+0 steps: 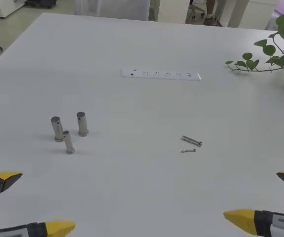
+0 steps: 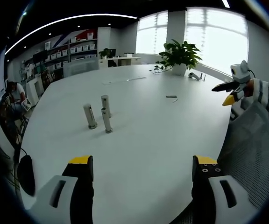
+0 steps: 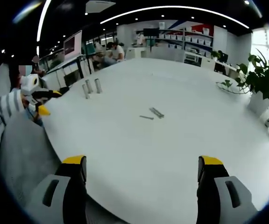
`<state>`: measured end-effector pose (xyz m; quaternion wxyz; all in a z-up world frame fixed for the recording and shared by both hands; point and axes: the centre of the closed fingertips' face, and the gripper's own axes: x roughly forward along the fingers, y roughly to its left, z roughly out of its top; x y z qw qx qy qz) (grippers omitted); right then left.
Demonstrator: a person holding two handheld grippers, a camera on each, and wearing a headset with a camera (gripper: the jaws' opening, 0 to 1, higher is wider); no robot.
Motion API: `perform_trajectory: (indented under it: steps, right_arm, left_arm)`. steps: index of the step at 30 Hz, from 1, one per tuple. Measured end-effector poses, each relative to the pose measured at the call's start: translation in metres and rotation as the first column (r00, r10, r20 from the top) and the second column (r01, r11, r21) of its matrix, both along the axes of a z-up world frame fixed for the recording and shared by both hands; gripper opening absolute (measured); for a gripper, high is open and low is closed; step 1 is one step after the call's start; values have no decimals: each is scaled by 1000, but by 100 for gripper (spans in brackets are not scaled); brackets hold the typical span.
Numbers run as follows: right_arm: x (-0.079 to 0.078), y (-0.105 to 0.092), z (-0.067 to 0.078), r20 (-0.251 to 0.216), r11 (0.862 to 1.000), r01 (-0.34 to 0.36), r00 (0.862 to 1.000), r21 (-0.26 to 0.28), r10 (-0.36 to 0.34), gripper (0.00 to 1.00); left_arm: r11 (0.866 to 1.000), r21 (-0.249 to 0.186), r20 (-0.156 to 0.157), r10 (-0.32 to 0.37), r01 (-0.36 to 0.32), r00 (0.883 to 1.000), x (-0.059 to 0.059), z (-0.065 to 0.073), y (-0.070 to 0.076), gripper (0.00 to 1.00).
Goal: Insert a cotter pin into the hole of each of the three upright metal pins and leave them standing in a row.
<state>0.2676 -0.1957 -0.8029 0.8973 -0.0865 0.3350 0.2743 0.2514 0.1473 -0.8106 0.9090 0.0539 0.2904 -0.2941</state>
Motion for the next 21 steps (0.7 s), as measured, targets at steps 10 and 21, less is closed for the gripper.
perform_trajectory:
  steps: [10,21]
  right_arm:
    - [-1,3,2,7,1000,-2,1000,-1,2,100]
    - [0,-1,-1,-3,1000,19,1000,8,-19,100]
  left_arm:
    - [1000,15,13,-15,15,1000,15,2,0,81]
    - [1000,6,30,-17,16,999,34,7,-1,78]
